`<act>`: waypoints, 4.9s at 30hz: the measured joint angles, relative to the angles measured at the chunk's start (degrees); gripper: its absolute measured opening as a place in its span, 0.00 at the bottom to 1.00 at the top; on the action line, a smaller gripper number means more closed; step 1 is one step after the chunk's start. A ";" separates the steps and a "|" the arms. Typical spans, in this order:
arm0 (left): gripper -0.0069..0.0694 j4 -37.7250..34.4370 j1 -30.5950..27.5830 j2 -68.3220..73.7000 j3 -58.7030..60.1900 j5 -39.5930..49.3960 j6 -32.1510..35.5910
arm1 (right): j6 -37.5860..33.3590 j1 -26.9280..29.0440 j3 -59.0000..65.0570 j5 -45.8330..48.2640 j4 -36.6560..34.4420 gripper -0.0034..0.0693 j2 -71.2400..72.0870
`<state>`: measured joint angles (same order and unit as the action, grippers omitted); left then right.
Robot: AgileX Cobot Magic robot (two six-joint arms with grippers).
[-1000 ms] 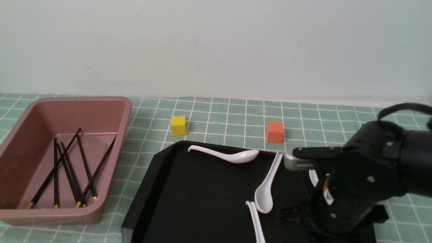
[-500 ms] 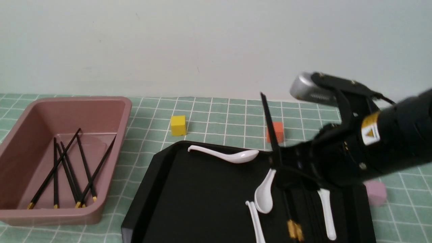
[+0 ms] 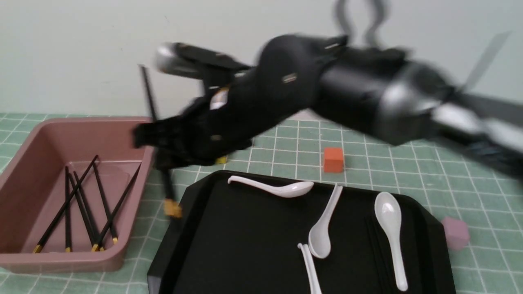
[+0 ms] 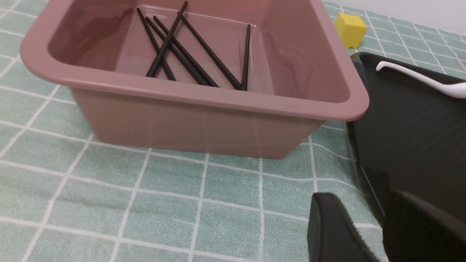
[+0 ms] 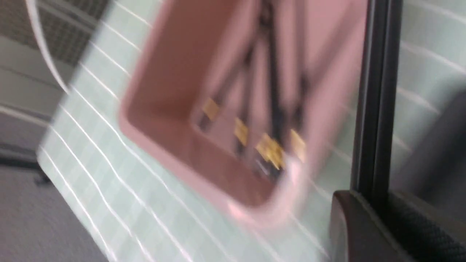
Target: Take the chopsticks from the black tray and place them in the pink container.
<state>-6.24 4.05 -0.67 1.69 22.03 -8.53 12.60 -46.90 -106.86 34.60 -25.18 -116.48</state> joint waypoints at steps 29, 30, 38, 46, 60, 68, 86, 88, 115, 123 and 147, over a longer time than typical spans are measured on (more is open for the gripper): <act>0.40 0.00 0.00 0.00 0.00 0.00 0.00 | 0.06 -4.70 -10.03 3.53 6.01 0.26 -4.73; 0.40 0.00 0.00 0.00 0.00 0.00 0.00 | 0.06 -3.95 -10.03 8.00 7.53 0.21 -1.90; 0.40 0.00 0.00 0.00 0.00 0.00 0.00 | -2.70 -1.27 -10.14 33.51 19.21 0.03 18.22; 0.40 0.00 0.00 0.00 0.00 0.00 0.00 | -2.70 -3.44 2.50 37.44 22.49 0.03 38.49; 0.40 0.00 0.00 0.00 0.00 0.00 0.00 | -3.21 -3.82 69.33 -11.11 27.81 0.04 86.41; 0.40 0.00 0.00 0.00 0.00 0.00 0.00 | -3.21 -3.82 80.03 -23.01 28.35 0.05 92.41; 0.40 0.00 0.00 0.00 0.00 0.00 0.00 | -3.23 -3.82 80.25 -23.01 28.65 0.06 92.41; 0.40 0.00 0.00 0.00 0.00 0.00 0.00 | -3.23 -3.82 80.32 -23.01 28.65 0.06 92.46; 0.40 0.00 0.00 0.00 0.00 0.00 0.00 | -7.49 43.58 108.22 -20.21 28.95 0.10 117.05; 0.40 0.00 0.00 0.00 0.00 0.00 0.00 | -7.49 45.33 107.98 -13.93 29.34 0.10 117.05; 0.40 0.00 0.00 0.00 0.00 0.00 0.00 | -8.74 45.33 107.98 -13.87 29.34 0.14 117.05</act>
<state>-6.24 4.05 -0.67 1.69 22.03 -8.53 3.86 -1.58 1.12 20.73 4.16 0.56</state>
